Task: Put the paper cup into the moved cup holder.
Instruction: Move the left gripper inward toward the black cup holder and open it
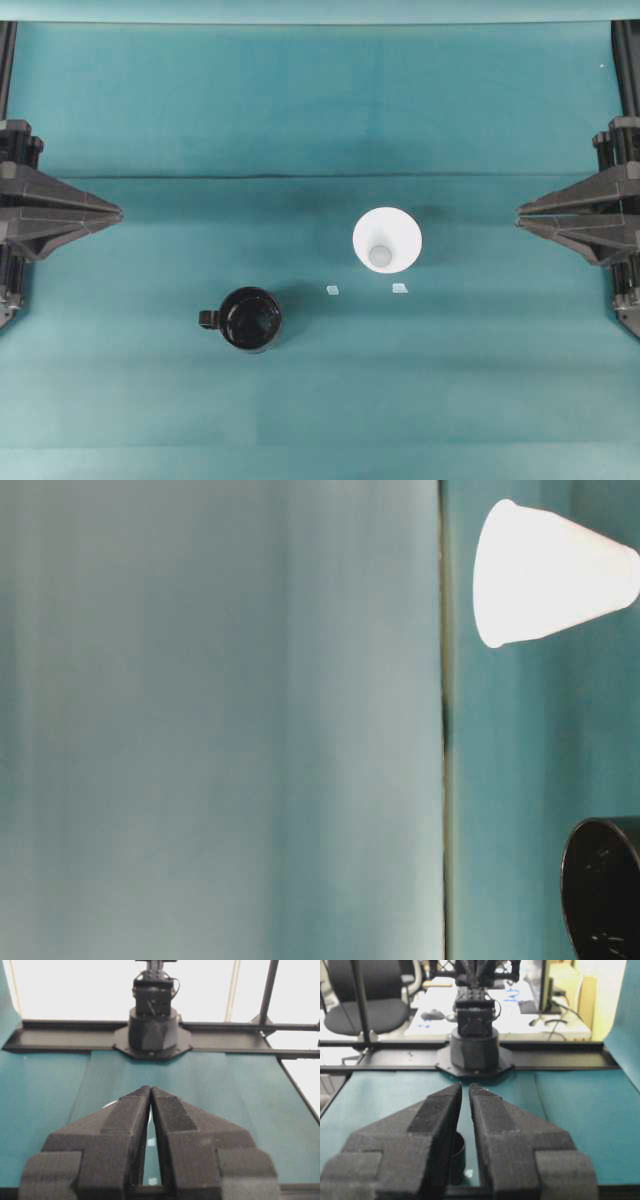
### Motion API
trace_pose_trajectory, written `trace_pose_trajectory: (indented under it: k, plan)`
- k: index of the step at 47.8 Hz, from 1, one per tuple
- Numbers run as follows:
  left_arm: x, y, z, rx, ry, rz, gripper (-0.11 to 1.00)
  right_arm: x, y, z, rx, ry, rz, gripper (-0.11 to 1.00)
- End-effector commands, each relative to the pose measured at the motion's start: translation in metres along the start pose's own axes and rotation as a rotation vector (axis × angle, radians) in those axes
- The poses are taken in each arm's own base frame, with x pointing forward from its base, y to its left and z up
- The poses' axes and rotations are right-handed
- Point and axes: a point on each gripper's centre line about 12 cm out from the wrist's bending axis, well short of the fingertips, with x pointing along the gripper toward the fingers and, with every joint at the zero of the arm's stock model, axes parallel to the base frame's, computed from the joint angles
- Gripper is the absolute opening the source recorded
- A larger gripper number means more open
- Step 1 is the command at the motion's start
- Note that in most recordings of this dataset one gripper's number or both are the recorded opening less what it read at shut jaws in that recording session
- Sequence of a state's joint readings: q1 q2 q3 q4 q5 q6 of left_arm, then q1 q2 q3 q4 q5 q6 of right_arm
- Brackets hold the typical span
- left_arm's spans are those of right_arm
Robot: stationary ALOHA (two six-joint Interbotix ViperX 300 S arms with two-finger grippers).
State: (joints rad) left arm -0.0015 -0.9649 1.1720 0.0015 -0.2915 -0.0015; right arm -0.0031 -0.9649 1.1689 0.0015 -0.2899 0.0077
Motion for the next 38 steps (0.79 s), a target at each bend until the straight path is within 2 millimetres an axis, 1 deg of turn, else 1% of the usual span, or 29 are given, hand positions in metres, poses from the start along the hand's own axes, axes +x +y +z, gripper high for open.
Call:
trace_pose_trajectory:
  k: [1,2,4,7,10,13,20,28,31,38]
  plan:
    - [0.003,-0.005,0.007,0.001,-0.015,-0.025,0.13,0.003,0.003,0.002,0.004,0.000,0.013,0.16]
    - [0.003,-0.005,0.007,0.000,-0.015,-0.026,0.13,0.003,0.003,0.002,0.009,0.005,0.016,0.16]
    - [0.003,-0.006,0.008,0.000,-0.017,-0.031,0.07,0.005,0.004,0.001,0.015,0.020,0.019,0.16]
    - [0.003,-0.006,0.008,0.000,-0.015,-0.033,0.00,0.006,0.005,0.000,0.024,0.048,0.022,0.06]
    - [0.004,-0.006,0.006,-0.001,0.000,-0.032,0.00,0.008,0.005,-0.001,0.030,0.073,0.023,0.00]
    - [0.004,-0.006,0.003,-0.004,0.035,-0.032,0.00,0.008,0.006,-0.002,0.035,0.094,0.024,-0.03]
    - [0.006,-0.009,-0.013,-0.049,0.179,-0.040,0.00,0.009,0.006,-0.002,0.036,0.122,0.024,-0.04]
    - [0.007,-0.017,-0.046,-0.162,0.437,-0.044,0.00,0.009,0.006,-0.004,0.039,0.142,0.024,-0.04]
    - [0.007,-0.020,-0.053,-0.189,0.489,-0.044,0.00,0.009,0.006,-0.005,0.038,0.151,0.024,-0.04]
    - [0.012,-0.027,-0.065,-0.207,0.549,-0.059,0.00,0.008,0.006,-0.006,0.038,0.163,0.023,-0.04]
